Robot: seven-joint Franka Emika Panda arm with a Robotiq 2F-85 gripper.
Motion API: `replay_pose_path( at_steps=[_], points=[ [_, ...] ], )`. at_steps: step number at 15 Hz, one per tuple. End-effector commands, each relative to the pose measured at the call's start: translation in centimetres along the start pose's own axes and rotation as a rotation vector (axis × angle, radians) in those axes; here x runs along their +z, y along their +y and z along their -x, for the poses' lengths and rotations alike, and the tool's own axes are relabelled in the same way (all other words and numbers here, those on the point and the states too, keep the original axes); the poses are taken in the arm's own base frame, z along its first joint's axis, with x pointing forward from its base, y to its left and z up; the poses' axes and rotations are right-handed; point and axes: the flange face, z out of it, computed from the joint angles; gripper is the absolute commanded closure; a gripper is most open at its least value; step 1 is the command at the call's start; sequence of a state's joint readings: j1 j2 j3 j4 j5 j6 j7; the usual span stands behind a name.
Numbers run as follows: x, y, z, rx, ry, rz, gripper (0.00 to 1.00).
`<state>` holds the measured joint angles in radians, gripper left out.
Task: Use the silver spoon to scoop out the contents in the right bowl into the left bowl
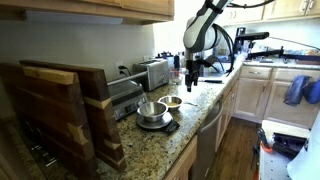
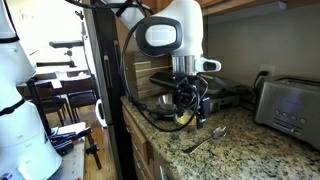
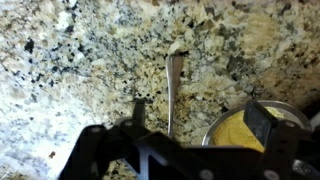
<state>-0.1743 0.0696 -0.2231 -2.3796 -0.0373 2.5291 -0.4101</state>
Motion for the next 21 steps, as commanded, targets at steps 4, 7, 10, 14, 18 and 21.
replay_pose_path(
  at_steps=[4,7,10,14,18,21],
  points=[
    [1.8,2.9,-2.2,0.037,0.078,0.054,0.00],
    [3.8,3.9,-3.3,0.061,0.106,0.067,0.00],
    [5.6,4.7,-4.0,0.045,0.107,0.087,0.00],
    [7.0,5.4,-4.9,0.044,0.101,0.089,0.00],
    [7.5,4.8,-5.2,0.032,0.087,0.063,0.00],
    [7.8,4.1,-5.3,0.019,0.078,0.034,0.00]
  ],
)
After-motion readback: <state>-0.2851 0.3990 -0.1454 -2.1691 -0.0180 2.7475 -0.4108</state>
